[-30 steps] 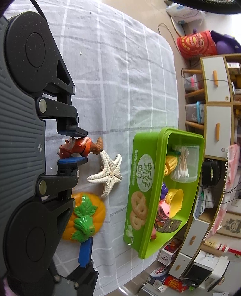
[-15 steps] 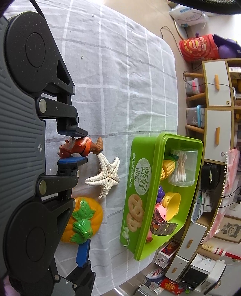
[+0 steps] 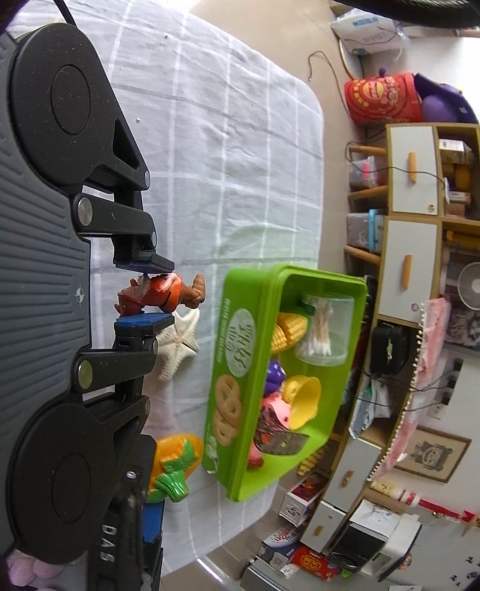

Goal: Organize rigid objects
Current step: 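Grasp the orange figure with the left gripper while the right gripper grasps the orange pumpkin, then carry the figure and pumpkin into the green bin and open both grippers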

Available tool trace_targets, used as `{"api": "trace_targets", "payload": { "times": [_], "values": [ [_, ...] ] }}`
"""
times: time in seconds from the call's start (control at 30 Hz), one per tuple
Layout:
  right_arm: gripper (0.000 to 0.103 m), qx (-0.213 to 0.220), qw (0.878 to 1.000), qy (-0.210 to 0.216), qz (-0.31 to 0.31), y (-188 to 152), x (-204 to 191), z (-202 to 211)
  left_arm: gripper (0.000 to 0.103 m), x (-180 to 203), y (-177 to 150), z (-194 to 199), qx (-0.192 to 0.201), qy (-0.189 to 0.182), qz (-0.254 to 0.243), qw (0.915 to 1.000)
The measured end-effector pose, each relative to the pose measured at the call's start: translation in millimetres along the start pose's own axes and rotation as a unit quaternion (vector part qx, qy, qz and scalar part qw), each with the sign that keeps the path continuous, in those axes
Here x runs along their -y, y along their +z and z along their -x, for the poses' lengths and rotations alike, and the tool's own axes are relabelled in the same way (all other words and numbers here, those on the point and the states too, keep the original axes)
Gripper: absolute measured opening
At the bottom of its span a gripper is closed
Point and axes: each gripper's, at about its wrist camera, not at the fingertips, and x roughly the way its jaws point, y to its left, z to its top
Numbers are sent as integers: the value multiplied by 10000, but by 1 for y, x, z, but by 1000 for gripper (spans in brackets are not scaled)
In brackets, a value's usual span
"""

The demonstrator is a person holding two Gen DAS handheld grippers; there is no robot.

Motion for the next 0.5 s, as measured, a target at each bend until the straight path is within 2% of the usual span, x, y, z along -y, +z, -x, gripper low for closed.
{"api": "trace_targets", "payload": {
  "times": [0.27, 0.5],
  "values": [
    [71, 432, 9984, -88, -355, 22, 14, 18, 26, 8, 18, 1, 226, -84, -49, 9997],
    [71, 787, 9949, -158, -612, 68, 34, 21, 26, 16, 47, -5, 419, -163, -218, 9988]
  ]
}}
